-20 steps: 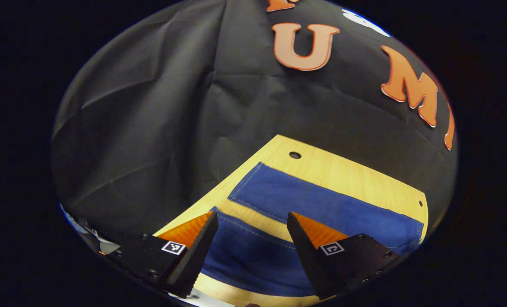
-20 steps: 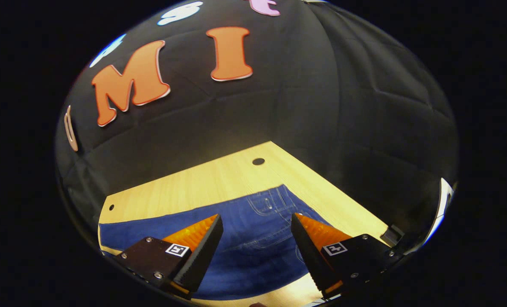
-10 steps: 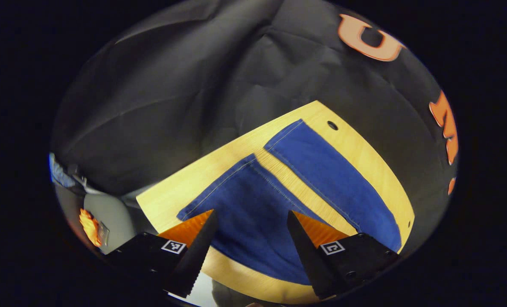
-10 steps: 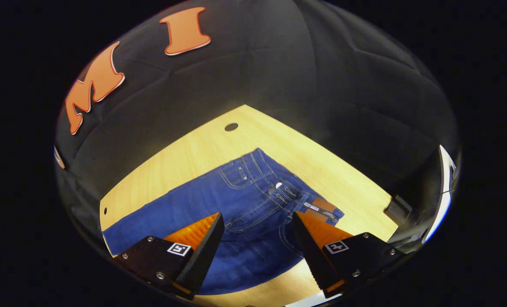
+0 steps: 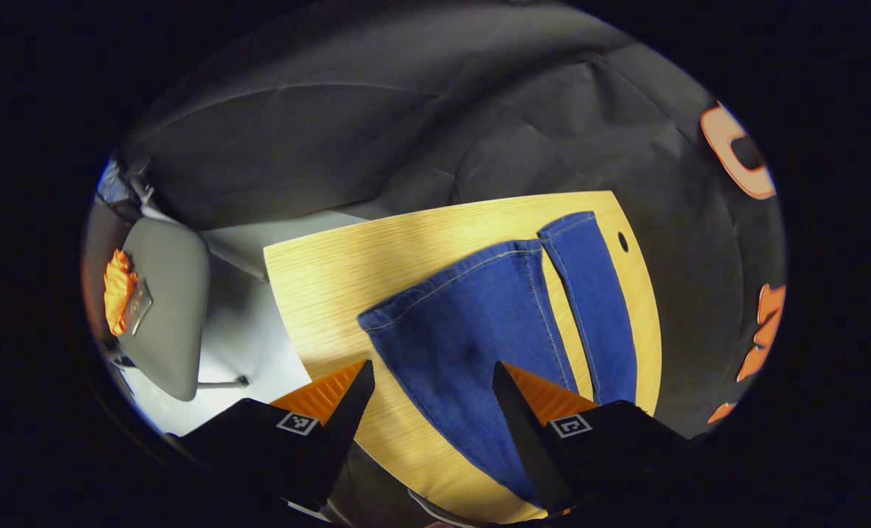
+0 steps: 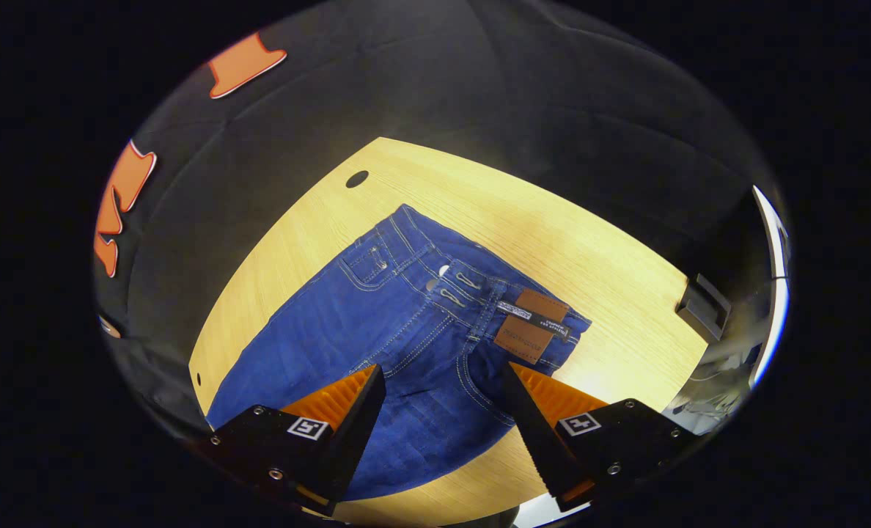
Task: Grasp the waist and the cuffs of the jeans and fold them to make the two legs overlap; first hold the waist and fold one-third of the jeans toward the cuffs, then hold the cuffs and fold the remaining one-third in the same direction to finish folding.
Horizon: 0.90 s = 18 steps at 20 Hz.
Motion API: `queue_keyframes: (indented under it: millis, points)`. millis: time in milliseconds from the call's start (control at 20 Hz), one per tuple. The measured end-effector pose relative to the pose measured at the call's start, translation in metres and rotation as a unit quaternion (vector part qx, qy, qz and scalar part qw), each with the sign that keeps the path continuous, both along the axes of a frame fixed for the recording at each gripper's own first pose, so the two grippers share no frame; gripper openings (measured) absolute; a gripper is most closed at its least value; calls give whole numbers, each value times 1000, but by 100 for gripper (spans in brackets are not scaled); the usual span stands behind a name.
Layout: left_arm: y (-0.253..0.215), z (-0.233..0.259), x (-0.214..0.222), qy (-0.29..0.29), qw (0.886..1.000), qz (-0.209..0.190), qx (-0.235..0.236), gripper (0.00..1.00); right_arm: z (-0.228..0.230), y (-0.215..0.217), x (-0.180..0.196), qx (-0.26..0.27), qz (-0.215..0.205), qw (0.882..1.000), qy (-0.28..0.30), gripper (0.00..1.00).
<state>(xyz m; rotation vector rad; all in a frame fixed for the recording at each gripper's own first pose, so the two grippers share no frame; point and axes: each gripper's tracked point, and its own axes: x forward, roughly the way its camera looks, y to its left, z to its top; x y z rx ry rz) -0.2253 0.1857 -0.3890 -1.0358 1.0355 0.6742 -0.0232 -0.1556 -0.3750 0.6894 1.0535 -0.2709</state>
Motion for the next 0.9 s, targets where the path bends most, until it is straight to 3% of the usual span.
queue_keyframes:
  millis: [200, 350, 600, 750, 850, 900]
  points:
    - [4, -10, 16, -40, 998, 41, -39, 94, -12, -4, -6, 29, -24, 999, 16, 98]
    - [12, -9, 25, -84, 994, 44, -53, 93, -22, -10, -13, 44, -43, 998, 26, 98]
    - [10, -18, 59, -128, 987, 60, -72, 77, -26, -14, -14, 61, -56, 996, 30, 98]
    - [5, -33, 74, -108, 991, 39, -66, 55, -26, -20, -15, 54, -57, 997, 27, 98]
    - [8, -43, 69, -83, 994, 32, -62, 27, -28, -29, -21, 52, -67, 996, 32, 98]
    - [8, -40, 74, -91, 993, 35, -61, 0, -31, -35, -23, 50, -72, 995, 35, 98]
